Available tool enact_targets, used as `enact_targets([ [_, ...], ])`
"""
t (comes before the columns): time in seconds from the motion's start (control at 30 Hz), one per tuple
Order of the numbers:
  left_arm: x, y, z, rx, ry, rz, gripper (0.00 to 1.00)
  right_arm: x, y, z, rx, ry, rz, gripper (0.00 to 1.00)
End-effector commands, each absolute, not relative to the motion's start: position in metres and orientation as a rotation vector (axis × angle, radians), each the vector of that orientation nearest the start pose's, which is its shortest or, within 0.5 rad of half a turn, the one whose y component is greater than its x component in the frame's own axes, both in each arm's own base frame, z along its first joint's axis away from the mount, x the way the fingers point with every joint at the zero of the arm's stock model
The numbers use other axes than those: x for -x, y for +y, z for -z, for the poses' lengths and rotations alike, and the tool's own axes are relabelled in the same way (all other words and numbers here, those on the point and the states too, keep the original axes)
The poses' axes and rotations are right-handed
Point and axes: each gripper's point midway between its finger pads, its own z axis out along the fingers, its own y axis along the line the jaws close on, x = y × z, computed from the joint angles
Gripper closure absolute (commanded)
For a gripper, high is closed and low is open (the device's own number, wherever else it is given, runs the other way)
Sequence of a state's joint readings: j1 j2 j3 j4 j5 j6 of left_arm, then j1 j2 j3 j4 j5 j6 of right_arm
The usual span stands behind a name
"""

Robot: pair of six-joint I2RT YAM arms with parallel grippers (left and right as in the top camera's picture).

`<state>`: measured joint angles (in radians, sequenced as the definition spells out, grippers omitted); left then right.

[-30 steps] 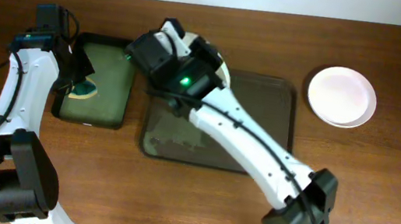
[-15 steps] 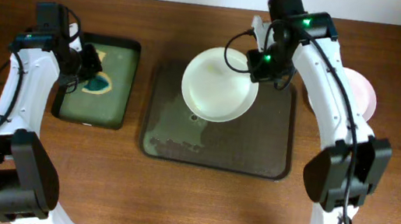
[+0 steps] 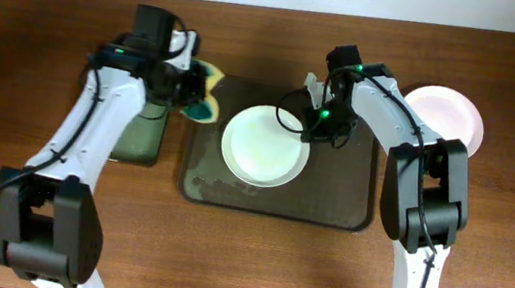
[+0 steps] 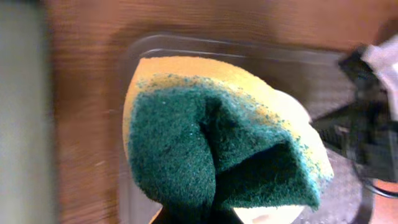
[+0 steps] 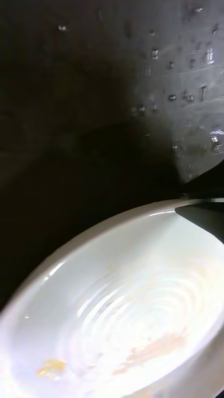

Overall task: Clean dirty plates on tray and stack at the side
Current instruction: 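Scrub the plate's other side with the sponge in the left gripper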

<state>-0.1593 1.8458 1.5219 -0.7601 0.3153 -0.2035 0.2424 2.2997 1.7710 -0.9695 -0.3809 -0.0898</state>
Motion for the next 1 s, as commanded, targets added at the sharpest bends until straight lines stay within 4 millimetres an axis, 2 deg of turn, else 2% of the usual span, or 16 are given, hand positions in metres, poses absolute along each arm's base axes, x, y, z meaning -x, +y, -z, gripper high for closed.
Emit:
enact_targets([
  [0.0, -0.438, -0.163, -0.123, -0.082, 2.686, 0.603, 1.0, -0.415, 0.172, 0.009, 0.54, 3.01, -0.601, 0.96],
  [0.23, -0.438, -0.223, -0.064, -0.141, 2.746, 0.657, 1.0, -0.415, 0.172, 0.012, 0.541, 3.006, -0.601, 0.96],
  [0.33, -0.439, -0.239, -0.046, -0.13, 2.756, 0.676, 1.0, -0.415, 0.173, 0.012, 0.532, 3.01, -0.602, 0.96],
  [0.43, -0.437, -0.247, -0.032, -0.128, 2.772, 0.681, 1.0, -0.414, 0.174, 0.012, 0.535, 3.012, -0.602, 0.96],
  [0.6, -0.438, -0.243, -0.014, -0.087, 2.803, 0.635, 1.0, -0.412, 0.177, 0.012, 0.55, 3.012, -0.603, 0.96],
  [0.67, -0.444, -0.232, -0.003, -0.063, 2.802, 0.532, 1.0, -0.412, 0.178, 0.012, 0.554, 3.013, -0.603, 0.96],
  [0.77, -0.462, -0.206, 0.008, -0.008, 2.754, 0.296, 1.0, -0.411, 0.178, 0.012, 0.553, 3.017, -0.603, 0.96],
  [0.83, -0.471, -0.201, 0.008, 0.006, 2.716, 0.244, 1.0, -0.411, 0.178, 0.012, 0.553, 3.017, -0.603, 0.96],
  [0.97, -0.491, -0.206, 0.002, 0.012, 2.624, 0.264, 1.0, -0.41, 0.179, 0.012, 0.556, 3.019, -0.603, 0.96],
])
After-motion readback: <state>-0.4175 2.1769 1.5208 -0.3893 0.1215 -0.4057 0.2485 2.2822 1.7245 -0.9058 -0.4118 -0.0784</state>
